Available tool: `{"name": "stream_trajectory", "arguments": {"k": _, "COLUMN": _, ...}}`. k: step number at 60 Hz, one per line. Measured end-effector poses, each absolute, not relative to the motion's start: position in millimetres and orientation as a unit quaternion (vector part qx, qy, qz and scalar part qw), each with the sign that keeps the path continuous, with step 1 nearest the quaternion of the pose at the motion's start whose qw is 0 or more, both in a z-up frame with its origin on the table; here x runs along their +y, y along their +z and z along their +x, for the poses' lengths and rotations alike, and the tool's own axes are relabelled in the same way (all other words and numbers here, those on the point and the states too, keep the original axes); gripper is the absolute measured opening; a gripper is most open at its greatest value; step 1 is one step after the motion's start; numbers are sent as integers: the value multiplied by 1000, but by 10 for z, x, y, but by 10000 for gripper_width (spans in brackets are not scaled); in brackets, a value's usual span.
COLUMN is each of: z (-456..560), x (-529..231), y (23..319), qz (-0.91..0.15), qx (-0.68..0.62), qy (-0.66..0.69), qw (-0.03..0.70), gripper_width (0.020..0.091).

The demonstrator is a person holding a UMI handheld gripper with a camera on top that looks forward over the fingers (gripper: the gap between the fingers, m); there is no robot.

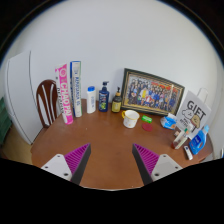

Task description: Pour water

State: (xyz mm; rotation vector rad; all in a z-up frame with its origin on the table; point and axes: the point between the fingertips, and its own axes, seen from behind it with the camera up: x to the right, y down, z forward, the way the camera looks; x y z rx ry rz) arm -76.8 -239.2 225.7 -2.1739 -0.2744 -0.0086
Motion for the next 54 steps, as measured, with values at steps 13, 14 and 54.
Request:
{"name": "stream_trajectory", "arguments": {"k": 13, "z": -57, "x": -2259, "y": 2261, "qz": -882, "qx": -73, "qy": -32, "qw": 464, "gripper_width": 856}}
{"name": "stream_trajectory", "arguments": {"k": 14, "z": 21, "x": -2254, "y": 2251, "qz": -882, "qx": -69, "qy": -35, "qw": 464, "gripper_width": 853}}
{"name": "stream_trajectory", "arguments": {"k": 54, "z": 2751, "x": -1703, "y": 1539, "qz": -883, "qx": 19, "qy": -94, "qw": 459, "gripper_width": 856}}
